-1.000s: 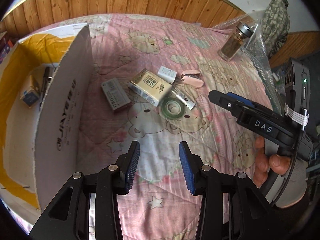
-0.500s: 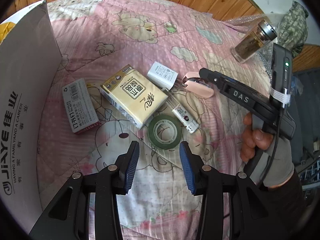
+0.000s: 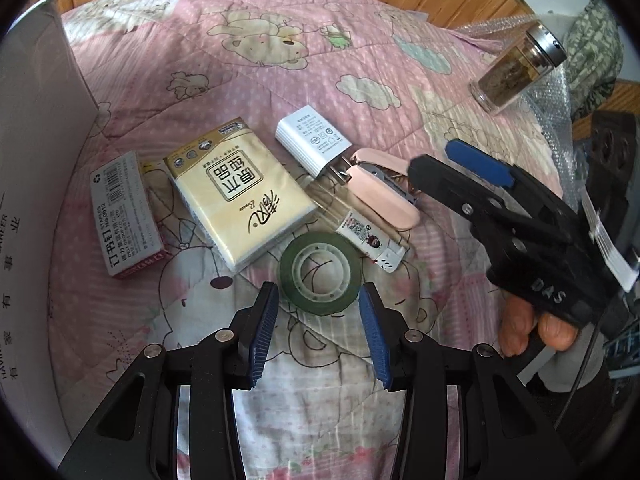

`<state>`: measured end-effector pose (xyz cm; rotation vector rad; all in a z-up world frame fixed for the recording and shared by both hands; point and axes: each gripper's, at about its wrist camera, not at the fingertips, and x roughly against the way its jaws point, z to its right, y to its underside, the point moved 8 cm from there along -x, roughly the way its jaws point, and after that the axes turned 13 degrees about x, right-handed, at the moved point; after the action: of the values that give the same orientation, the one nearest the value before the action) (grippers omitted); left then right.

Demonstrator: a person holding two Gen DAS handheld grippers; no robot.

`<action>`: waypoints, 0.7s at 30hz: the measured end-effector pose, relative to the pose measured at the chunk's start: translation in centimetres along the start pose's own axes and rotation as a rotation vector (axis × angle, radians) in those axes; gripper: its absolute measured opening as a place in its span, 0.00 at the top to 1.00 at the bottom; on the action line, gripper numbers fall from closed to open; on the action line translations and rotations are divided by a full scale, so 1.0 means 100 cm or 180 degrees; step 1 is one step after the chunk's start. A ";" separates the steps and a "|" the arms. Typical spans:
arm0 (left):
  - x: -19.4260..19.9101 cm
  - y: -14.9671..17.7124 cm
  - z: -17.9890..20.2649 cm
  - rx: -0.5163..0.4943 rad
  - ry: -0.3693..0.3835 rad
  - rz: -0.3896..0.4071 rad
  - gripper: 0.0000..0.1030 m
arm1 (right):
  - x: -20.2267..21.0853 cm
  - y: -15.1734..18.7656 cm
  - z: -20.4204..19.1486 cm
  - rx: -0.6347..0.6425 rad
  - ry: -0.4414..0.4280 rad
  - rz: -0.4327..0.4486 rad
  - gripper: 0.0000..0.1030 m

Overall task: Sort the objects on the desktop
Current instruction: 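Grasp the pink stapler with the right tool while the left tool grasps the green tape roll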

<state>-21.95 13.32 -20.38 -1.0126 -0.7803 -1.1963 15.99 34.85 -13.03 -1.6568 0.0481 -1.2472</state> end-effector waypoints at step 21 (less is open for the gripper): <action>-0.020 -0.009 0.015 -0.0450 -0.0296 0.0327 0.41 | 0.016 0.049 -0.032 0.0656 0.0254 -0.0336 0.43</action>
<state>-23.25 15.36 -21.43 -1.2178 -0.7147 -1.1344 16.83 29.39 -15.61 -1.4471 -0.1169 -1.3507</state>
